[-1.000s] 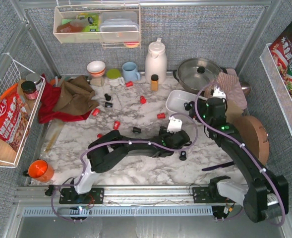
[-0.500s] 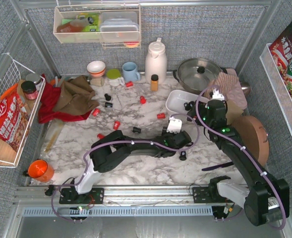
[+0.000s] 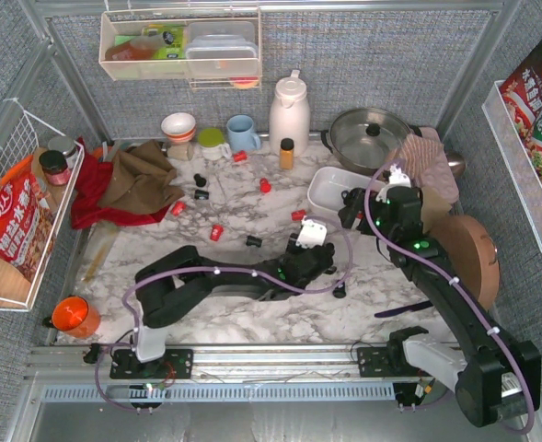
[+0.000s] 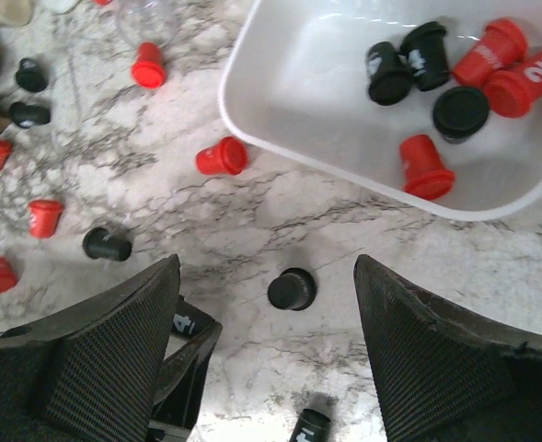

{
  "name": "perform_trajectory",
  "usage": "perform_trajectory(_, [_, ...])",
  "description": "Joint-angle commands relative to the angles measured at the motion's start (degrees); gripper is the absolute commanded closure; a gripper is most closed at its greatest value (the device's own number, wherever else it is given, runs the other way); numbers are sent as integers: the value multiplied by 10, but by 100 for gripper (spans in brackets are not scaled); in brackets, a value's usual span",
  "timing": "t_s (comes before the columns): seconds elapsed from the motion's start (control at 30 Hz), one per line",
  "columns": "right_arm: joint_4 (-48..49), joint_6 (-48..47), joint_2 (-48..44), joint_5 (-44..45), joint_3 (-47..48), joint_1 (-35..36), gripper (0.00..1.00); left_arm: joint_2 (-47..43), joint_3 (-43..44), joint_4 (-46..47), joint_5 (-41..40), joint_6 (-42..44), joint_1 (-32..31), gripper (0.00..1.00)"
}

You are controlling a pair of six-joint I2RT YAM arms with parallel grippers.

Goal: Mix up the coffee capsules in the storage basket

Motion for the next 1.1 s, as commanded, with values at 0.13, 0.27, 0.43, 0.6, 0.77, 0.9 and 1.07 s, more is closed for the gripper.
perform_trajectory(0.13, [12,-27,9,-154,18,32,22,-103,-133,232,57,195,1,52])
perform_trajectory(0.27, [-6,-50,12,-164,25,69,24,-164,-203,310,109,258,0,52])
perform_trajectory(0.43, [-21,-72,23,-173,35,106,27,-204,-299,455,177,340,1,50])
perform_trajectory(0.6, [-40,-88,41,-181,53,136,27,-202,-414,699,213,415,0,50])
perform_trajectory(0.77, [-51,-104,55,-223,62,155,28,-165,-470,869,245,470,1,50])
perform_trajectory(0.9, [-59,-124,63,-234,64,174,30,-165,-463,868,255,481,1,50])
perform_trajectory(1.07, [-70,-145,81,-242,75,193,33,-175,-461,867,262,495,1,50])
